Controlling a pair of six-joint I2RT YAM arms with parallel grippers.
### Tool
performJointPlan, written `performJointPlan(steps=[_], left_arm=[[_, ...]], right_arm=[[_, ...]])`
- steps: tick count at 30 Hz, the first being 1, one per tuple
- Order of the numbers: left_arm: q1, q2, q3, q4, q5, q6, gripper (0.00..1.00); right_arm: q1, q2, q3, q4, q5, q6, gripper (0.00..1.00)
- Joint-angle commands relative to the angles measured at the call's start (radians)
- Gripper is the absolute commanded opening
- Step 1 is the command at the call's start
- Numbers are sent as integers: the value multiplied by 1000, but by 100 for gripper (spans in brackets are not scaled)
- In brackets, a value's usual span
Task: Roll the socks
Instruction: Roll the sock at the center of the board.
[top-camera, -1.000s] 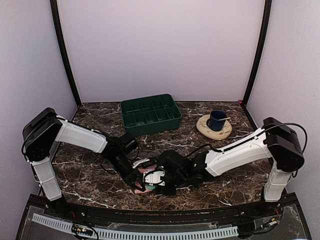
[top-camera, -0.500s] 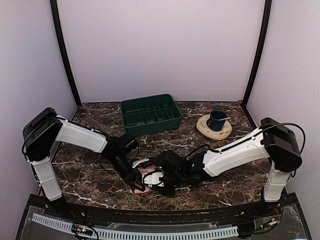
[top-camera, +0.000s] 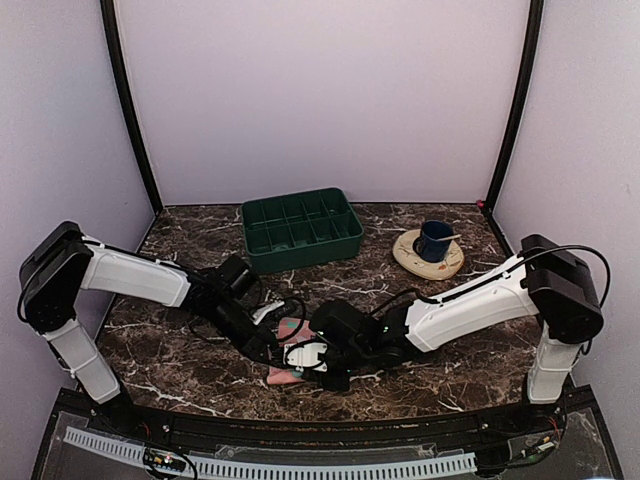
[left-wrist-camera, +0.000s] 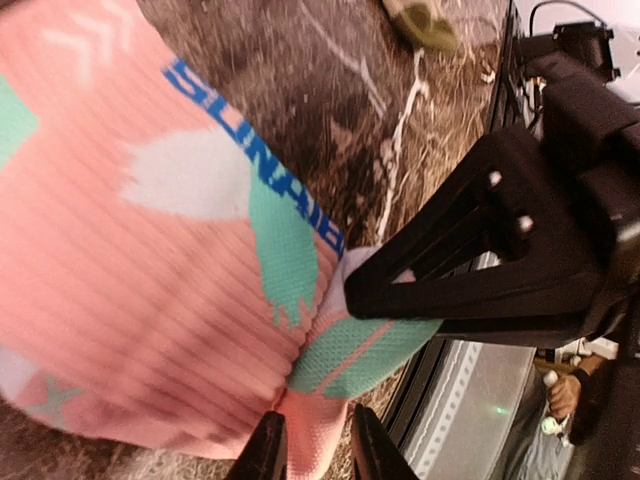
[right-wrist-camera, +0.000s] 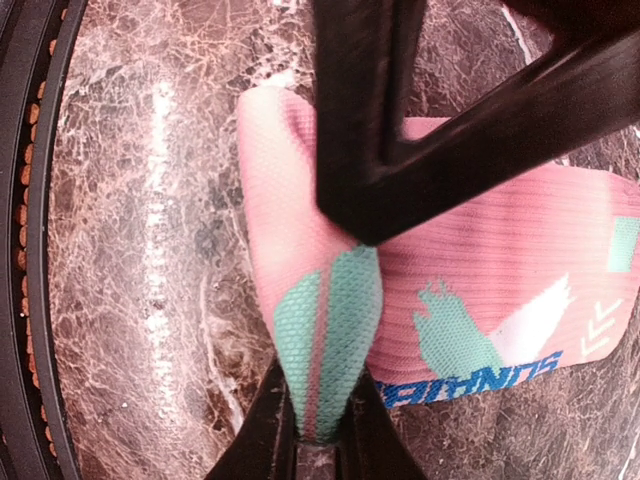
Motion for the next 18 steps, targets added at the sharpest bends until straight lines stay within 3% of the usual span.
performJointPlan(steps=[1,8,18], left_arm=[[24,-102,-46,98,-58,-91,26],[69,-161,-72,122,-175,-151,35],[97,-72,-9,118,-226,-149,45]], right_arm=[[-6,9,5,-1,-24,12,2],[-7,-8,-16,14,-22,17,3],[-8,-18,-30,24,-28,19,3]])
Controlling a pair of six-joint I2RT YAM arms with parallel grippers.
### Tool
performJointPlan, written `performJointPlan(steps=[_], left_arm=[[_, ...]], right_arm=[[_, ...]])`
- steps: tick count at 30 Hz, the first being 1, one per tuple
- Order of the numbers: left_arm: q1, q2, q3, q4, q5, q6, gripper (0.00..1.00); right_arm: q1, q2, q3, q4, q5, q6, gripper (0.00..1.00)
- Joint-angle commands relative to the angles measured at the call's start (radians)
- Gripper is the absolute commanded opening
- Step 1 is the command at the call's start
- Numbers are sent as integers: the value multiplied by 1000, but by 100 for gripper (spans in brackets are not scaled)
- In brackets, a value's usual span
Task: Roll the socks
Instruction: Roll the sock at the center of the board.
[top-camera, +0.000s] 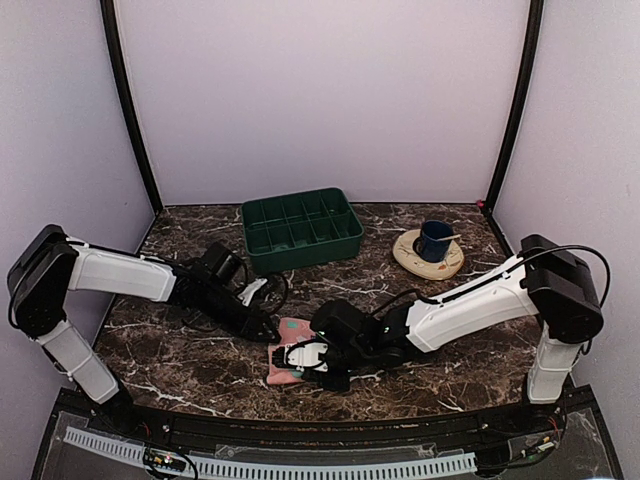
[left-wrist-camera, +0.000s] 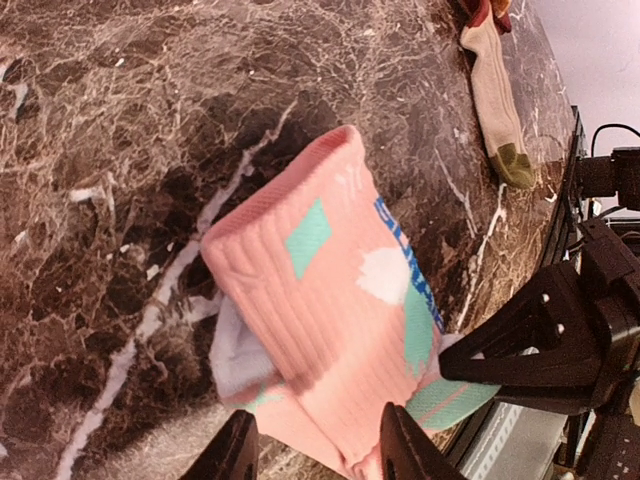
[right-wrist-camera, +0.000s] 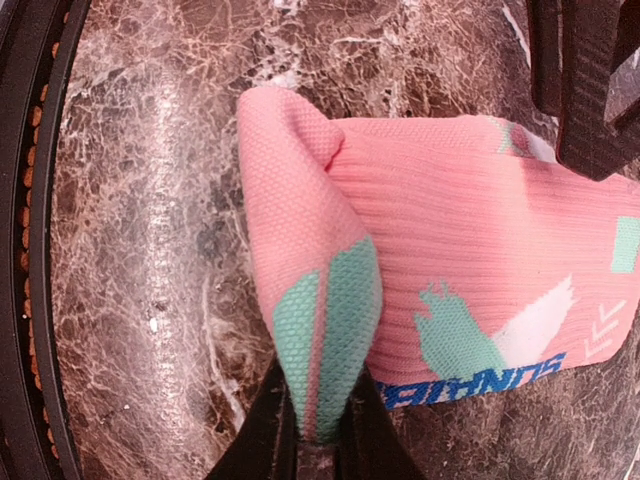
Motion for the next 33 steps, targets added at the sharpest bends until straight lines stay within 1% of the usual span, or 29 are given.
performJointPlan(steps=[1,11,14,19,22,23,25,26,27,28,29,30,33], left_arm=[[13,49,51,5,-24,1,45],[37,138,108,40,-6,-3,48],[43,159,113,53,19,-1,48],[43,185,121,82,72,-1,35],[43,193,122,100,94,-6,34],[43,192,120,109,102,-8,32],[43,189,120,123,121,-12,25],[43,187,120,128,125,-13,20],[43,187,120,131,127,-15,14],[43,185,122,132,128,-14,5],[43,183,121,132,128,-14,0],[68,177,118,132,127,-13,0],[72,145,107,131,111,-18,0]], right_arm=[[-2,-18,-23,9,-15,9,3],[-2,-18,-22,9,-25,-5,3],[-2,-15,-19,8,-27,-8,3],[-2,-10,-17,9,-30,-9,3],[-2,-8,-15,8,-34,-11,3],[-2,-7,-15,8,-34,-11,3],[-2,-8,-15,5,-33,-11,3],[-2,-8,-17,6,-32,-11,3],[-2,-8,-17,5,-32,-11,3],[-2,-7,-18,5,-30,-11,3],[-2,-8,-18,5,-31,-11,3],[-2,-9,-19,5,-29,-10,3],[-2,-10,-23,6,-24,-9,3]])
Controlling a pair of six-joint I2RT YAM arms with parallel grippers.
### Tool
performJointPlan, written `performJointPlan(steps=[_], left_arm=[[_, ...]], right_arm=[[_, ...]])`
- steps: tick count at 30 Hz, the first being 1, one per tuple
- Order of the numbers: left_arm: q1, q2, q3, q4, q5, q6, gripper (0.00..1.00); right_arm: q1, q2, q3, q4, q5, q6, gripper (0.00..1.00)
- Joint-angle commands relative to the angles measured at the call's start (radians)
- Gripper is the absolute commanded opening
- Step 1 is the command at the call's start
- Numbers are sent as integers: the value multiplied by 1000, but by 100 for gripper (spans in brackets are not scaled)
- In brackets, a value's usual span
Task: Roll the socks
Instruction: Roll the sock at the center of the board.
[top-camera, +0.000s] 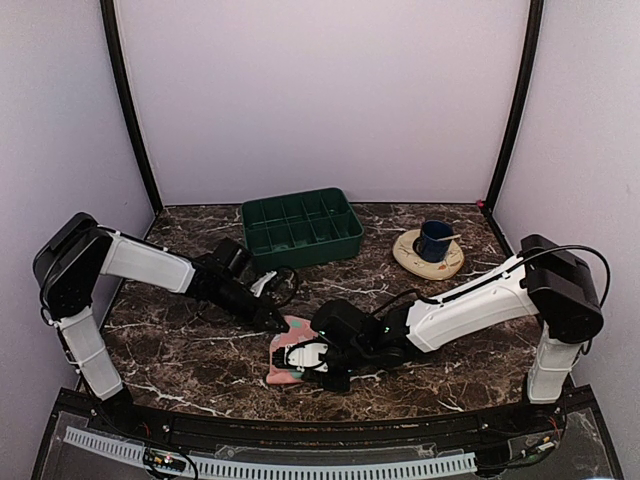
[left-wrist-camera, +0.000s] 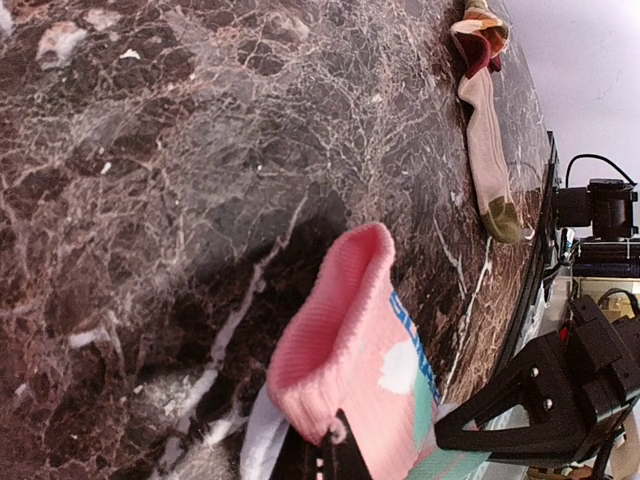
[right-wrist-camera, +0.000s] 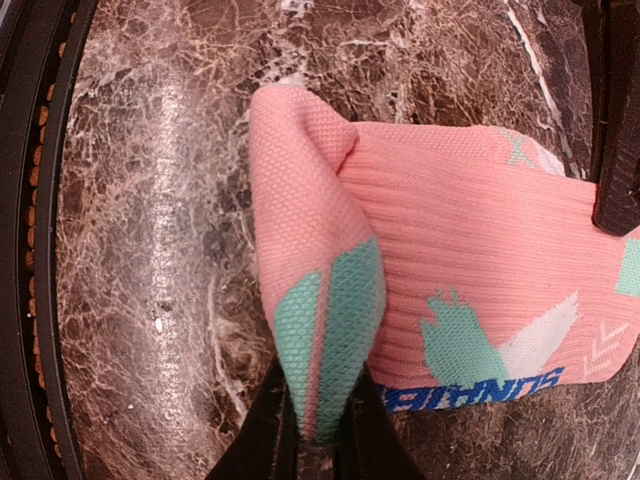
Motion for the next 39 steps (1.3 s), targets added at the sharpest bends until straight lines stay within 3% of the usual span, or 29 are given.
performJointPlan(steps=[1,15,30,39], left_arm=[[22,-64,-2,13,-5,-2,0],[21,-290,-93,-118,-193,-62,0],[22,-211,-189,-60,-204,-72,0],[22,-158,-182,-65,-200,-62,0]], right_arm=[[-2,-11,-19,1,-7,-2,3],[-5,-16,-26,7,-3,9,3],[-5,2,11,-51,-55,0,3],[-43,48,100,-163,-229,26,3]])
